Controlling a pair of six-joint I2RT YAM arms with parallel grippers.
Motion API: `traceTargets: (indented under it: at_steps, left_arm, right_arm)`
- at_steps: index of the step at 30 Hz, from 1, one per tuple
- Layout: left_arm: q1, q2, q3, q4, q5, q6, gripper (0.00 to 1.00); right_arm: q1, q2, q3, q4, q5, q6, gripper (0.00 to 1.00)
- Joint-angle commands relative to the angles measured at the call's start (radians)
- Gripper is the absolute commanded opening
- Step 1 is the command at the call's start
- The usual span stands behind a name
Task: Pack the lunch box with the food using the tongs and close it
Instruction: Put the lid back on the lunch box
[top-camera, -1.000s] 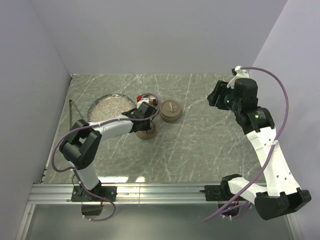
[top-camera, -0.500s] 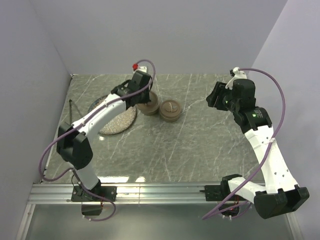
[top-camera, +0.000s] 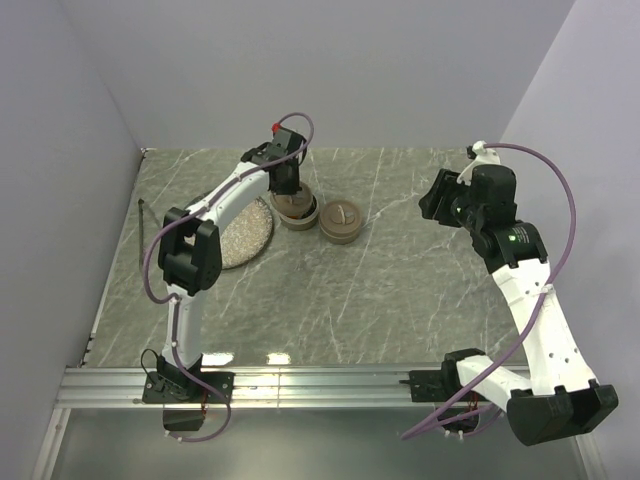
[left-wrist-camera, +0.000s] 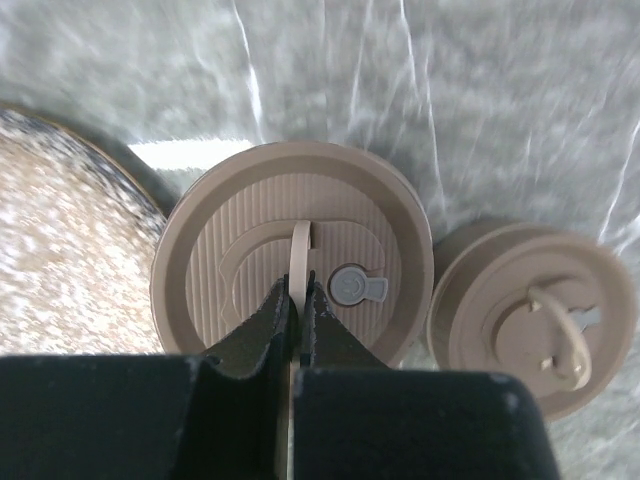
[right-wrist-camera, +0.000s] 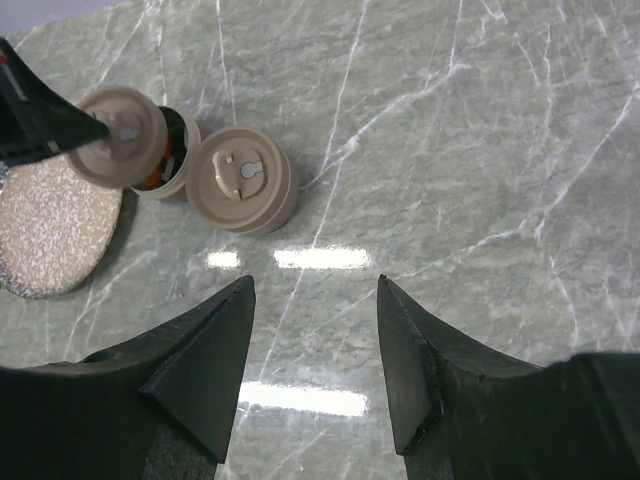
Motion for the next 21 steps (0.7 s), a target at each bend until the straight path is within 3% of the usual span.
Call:
traceTargets:
  at_steps: [1, 13, 21]
  left_arm:
    - [-0.006, -0.020, 0.000, -0.002, 0.060, -0.009, 0.00]
    - [-0.008, -0.029, -0.129, 0.081, 0.093, -0.025, 0.00]
    - [-0.008, -0.002, -0.103, 0.082, 0.090, -0.025, 0.00]
  right_arm:
    - [-0.013, -0.030, -0.005, 0.014, 0.005, -0.008, 0.59]
    - [-0.018, -0.015, -0.001, 0.012, -0.008, -0.009, 0.59]
    - [-0.022, -0.021, -0.004, 0.008, -0.005, -0.008, 0.59]
